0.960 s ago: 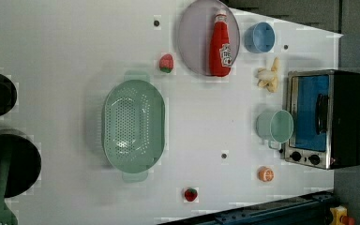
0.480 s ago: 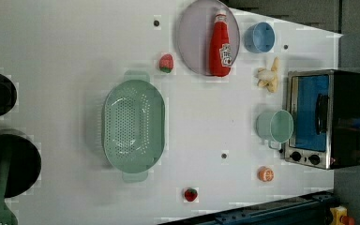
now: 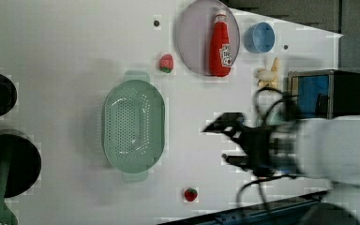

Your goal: Drag strainer left to right.

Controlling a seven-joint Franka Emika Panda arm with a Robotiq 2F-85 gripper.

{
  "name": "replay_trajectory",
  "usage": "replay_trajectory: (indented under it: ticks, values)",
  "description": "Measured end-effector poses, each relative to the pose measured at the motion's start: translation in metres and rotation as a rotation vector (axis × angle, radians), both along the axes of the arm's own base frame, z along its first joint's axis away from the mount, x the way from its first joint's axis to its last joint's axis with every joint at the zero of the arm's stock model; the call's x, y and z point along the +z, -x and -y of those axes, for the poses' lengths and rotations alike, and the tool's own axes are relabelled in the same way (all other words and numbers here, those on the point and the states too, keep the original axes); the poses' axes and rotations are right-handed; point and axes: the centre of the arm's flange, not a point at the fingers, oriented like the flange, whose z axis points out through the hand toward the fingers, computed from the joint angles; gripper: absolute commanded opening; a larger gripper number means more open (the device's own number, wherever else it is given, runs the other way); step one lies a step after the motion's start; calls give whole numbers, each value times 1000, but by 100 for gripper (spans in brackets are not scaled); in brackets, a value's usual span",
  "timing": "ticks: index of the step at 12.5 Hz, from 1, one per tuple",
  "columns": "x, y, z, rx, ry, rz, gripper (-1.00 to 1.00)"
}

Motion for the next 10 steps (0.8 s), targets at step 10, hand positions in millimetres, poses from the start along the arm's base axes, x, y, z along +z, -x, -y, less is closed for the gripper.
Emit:
replay_trajectory:
  ticks: [10]
  values:
    - [-222, -6, -5, -500, -191, -23, 100]
